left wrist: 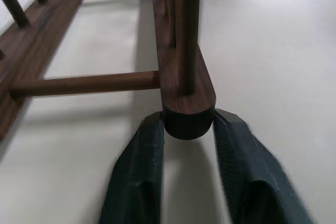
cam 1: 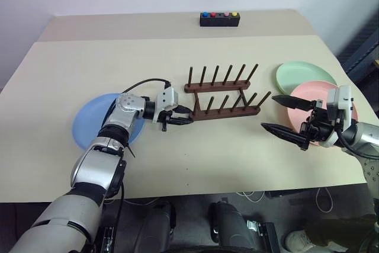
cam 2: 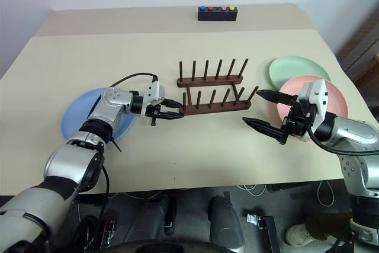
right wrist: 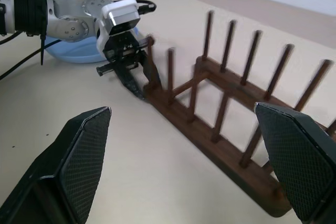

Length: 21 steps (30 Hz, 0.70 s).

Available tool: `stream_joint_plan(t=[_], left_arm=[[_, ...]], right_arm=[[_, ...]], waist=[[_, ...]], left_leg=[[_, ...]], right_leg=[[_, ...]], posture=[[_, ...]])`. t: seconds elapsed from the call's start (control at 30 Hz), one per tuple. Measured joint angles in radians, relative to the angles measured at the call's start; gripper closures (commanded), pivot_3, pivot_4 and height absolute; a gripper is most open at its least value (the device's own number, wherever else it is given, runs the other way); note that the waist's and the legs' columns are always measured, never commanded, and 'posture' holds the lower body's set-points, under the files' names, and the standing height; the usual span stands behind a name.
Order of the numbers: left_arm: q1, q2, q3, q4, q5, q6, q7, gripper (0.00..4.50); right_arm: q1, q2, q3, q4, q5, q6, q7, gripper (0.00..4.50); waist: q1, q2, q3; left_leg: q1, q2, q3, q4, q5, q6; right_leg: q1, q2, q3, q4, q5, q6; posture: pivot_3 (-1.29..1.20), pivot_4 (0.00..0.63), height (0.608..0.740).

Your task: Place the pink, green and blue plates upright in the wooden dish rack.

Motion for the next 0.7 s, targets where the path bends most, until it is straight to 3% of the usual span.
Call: stream_joint_plan(t=[0.07, 0.1, 0.4, 0.57, 0.7], left_arm=[[-0.012, 0.000, 0.000, 0.006, 0.002, 0.001, 0.008, 0.31], [-0.017, 0.000, 0.001, 0.009, 0.004, -0.001, 0.016, 0.08], [-0.056, 0.027, 0.063, -0.019, -0.028, 0.085, -0.011, 0.08], [-0.046, 0.135, 0.075, -0.274, -0.106, 0.328, -0.162, 0.08], [0.014, 0.227, 0.102, -0.538, -0.195, 0.605, -0.192, 0.08]], right_arm=[[-0.001, 0.001, 0.000, 0.000, -0.001, 0.000, -0.003, 0.00], [-0.002, 0.002, 0.000, 0.000, -0.002, 0.000, -0.005, 0.00], [-0.005, 0.004, 0.004, -0.002, -0.008, 0.000, -0.014, 0.00], [-0.011, 0.006, 0.021, -0.006, -0.008, 0.000, -0.012, 0.00], [-0.019, 0.010, 0.028, -0.006, -0.007, 0.000, -0.007, 0.00]], waist=[[0.000, 0.000, 0.000], [0.000, 0.000, 0.000], [-0.001, 0.000, 0.000], [-0.006, 0.000, 0.000], [-0.005, 0.000, 0.000]], left_leg=[[0.000, 0.000, 0.000, 0.000, 0.000, 0.000], [0.000, 0.000, 0.000, 0.000, 0.000, 0.000], [0.000, 0.000, 0.000, 0.000, 0.000, 0.000], [0.000, 0.001, 0.000, 0.000, 0.000, 0.000], [0.000, 0.001, 0.000, 0.000, 0.000, 0.000]], right_leg=[[0.000, 0.000, 0.000, 0.000, 0.000, 0.000], [0.000, 0.000, 0.000, 0.000, 0.000, 0.000], [0.000, 0.000, 0.000, 0.000, 0.000, 0.000], [0.000, 0.001, 0.000, 0.001, 0.000, 0.000], [0.000, 0.001, 0.000, 0.000, 0.000, 0.000]], posture=[[0.00, 0.150, 0.740], [0.00, 0.150, 0.740], [0.00, 0.150, 0.740], [0.00, 0.150, 0.740], [0.00, 0.150, 0.740]])
